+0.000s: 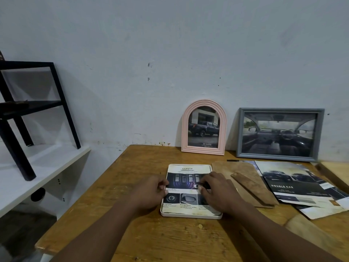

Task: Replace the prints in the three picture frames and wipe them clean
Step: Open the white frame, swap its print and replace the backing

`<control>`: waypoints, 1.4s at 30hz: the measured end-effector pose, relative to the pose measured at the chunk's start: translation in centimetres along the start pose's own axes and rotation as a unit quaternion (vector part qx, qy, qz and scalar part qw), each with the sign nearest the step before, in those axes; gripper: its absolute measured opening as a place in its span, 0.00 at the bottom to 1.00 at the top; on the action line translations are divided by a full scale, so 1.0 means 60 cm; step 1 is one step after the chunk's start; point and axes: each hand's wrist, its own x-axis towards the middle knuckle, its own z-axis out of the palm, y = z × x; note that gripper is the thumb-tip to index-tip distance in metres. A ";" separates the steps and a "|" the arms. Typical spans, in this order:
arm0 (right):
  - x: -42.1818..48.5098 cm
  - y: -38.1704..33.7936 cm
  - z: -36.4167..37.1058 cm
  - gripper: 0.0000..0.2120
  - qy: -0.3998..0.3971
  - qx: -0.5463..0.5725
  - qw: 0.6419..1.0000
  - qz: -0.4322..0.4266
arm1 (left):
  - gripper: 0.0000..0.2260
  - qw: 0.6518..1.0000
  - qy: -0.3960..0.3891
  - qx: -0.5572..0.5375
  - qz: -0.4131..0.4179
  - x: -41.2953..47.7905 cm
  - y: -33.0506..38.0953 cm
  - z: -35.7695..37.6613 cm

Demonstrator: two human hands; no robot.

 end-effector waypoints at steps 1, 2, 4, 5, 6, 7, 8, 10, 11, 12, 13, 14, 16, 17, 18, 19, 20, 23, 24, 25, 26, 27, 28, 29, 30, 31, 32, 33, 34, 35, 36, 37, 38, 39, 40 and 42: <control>-0.001 0.000 -0.002 0.15 -0.002 0.003 1.000 0.002 | 0.13 1.000 0.005 -0.010 -0.001 0.001 0.000 0.001; -0.001 0.000 -0.003 0.15 -0.002 0.008 1.000 0.003 | 0.12 1.000 0.008 -0.022 -0.005 0.002 0.001 0.001; -0.003 -0.001 -0.006 0.13 0.008 0.014 1.000 0.005 | 0.11 0.999 0.012 -0.041 -0.013 0.003 0.002 0.001; -0.004 -0.002 -0.007 0.13 0.019 0.012 1.000 0.007 | 0.12 0.999 0.011 -0.049 -0.016 0.003 0.003 0.001; -0.005 -0.001 -0.009 0.12 0.036 0.008 0.999 0.012 | 0.12 0.998 0.009 -0.058 -0.021 0.004 0.004 0.001; -0.005 0.000 -0.014 0.13 0.052 0.001 0.998 0.025 | 0.13 0.997 0.009 -0.067 -0.025 0.005 0.004 0.001; -0.005 0.003 -0.020 0.14 0.066 -0.005 0.997 0.045 | 0.13 0.997 0.011 -0.076 -0.029 0.006 0.004 0.001; -0.005 0.018 -0.033 0.18 0.080 -0.027 0.992 0.096 | 0.15 0.997 0.021 -0.071 -0.031 0.010 0.005 0.004; -0.006 0.029 -0.040 0.20 0.069 -0.044 0.988 0.128 | 0.16 0.997 0.028 -0.058 -0.030 0.013 0.005 0.007; -0.008 0.042 -0.046 0.22 0.048 -0.063 0.984 0.160 | 0.18 0.998 0.032 -0.046 -0.027 0.016 0.007 0.010; -0.012 0.055 -0.051 0.24 0.019 -0.081 0.978 0.190 | 0.20 0.998 0.033 -0.037 -0.024 0.019 0.011 0.013; -0.017 0.067 -0.056 0.25 -0.008 -0.093 0.973 0.212 | 0.21 0.999 0.032 -0.027 -0.021 0.021 0.017 0.016; -0.026 0.087 -0.061 0.23 -0.030 -0.097 0.966 0.238 | 0.20 0.999 0.036 0.004 -0.015 0.025 0.030 0.022; -0.030 0.094 -0.063 0.21 -0.029 -0.098 0.965 0.242 | 0.20 0.999 0.042 0.020 -0.014 0.028 0.033 0.025; -0.033 0.100 -0.064 0.19 -0.025 -0.101 0.964 0.243 | 0.19 0.998 0.047 0.031 -0.015 0.031 0.034 0.027; -0.035 0.104 -0.066 0.18 -0.023 -0.103 0.965 0.241 | 0.19 0.998 0.050 0.036 -0.018 0.033 0.034 0.028; -0.035 0.107 -0.068 0.18 -0.024 -0.100 0.965 0.241 | 0.19 0.998 0.048 0.036 -0.020 0.034 0.034 0.028; -0.036 0.108 -0.068 0.17 -0.021 -0.085 0.967 0.238 | 0.18 0.999 0.041 -0.001 -0.019 0.033 0.029 0.025; -0.036 0.108 -0.068 0.17 -0.013 -0.077 0.968 0.241 | 0.18 0.999 0.039 -0.025 -0.021 0.030 0.029 0.022; -0.038 0.108 -0.068 0.17 -0.004 -0.066 0.967 0.244 | 0.18 0.998 0.038 -0.049 -0.023 0.028 0.027 0.020; -0.039 0.107 -0.071 0.18 0.010 -0.055 0.968 0.244 | 0.18 0.997 0.036 -0.066 -0.026 0.026 0.025 0.017; -0.041 0.103 -0.075 0.18 0.025 -0.044 0.969 0.243 | 0.17 0.996 0.036 -0.080 -0.029 0.025 0.020 0.015; -0.042 0.099 -0.079 0.18 0.043 -0.032 0.969 0.240 | 0.15 0.995 0.037 -0.090 -0.033 0.024 0.017 0.013; -0.041 0.091 -0.084 0.19 0.059 -0.021 0.970 0.237 | 0.11 0.994 0.038 -0.100 -0.034 0.022 0.014 0.011; -0.039 0.081 -0.088 0.19 0.069 -0.011 0.970 0.231 | 0.08 0.993 0.041 -0.105 -0.035 0.021 0.013 0.009; -0.037 0.066 -0.091 0.20 0.073 -0.001 0.972 0.222 | 0.07 0.993 0.047 -0.105 -0.033 0.020 0.012 0.009; -0.034 0.049 -0.092 0.21 0.071 0.010 0.976 0.207 | 0.07 0.993 0.052 -0.101 -0.032 0.020 0.012 0.009; -0.030 0.030 -0.092 0.21 0.066 0.019 0.979 0.191 | 0.07 0.994 0.053 -0.093 -0.032 0.019 0.012 0.010; -0.026 0.010 -0.090 0.20 0.058 0.024 0.983 0.174 | 0.07 0.995 0.049 -0.083 -0.034 0.019 0.012 0.010; -0.022 -0.011 -0.087 0.20 0.046 0.021 0.986 0.159 | 0.09 0.996 0.041 -0.075 -0.035 0.018 0.012 0.010; -0.017 -0.030 -0.083 0.20 0.031 0.016 0.989 0.145 | 0.11 0.997 0.029 -0.063 -0.034 0.016 0.013 0.009; -0.013 -0.049 -0.079 0.19 0.015 0.008 0.991 0.135 | 0.13 0.998 0.014 -0.049 -0.030 0.017 0.010 0.010; -0.008 -0.064 -0.073 0.19 -0.001 -0.002 0.992 0.125 | 0.16 0.999 0.000 -0.035 -0.026 0.017 0.009 0.010; -0.005 -0.079 -0.067 0.18 -0.023 -0.016 0.992 0.121 | 0.18 0.999 -0.009 -0.026 -0.019 0.016 0.008 0.010; -0.002 -0.090 -0.061 0.18 -0.045 -0.032 0.991 0.119 | 0.18 1.000 -0.014 -0.020 -0.011 0.014 0.009 0.008; 0.003 -0.108 -0.049 0.20 -0.079 -0.068 0.987 0.123 | 0.19 1.000 -0.014 -0.028 -0.005 0.011 0.009 0.006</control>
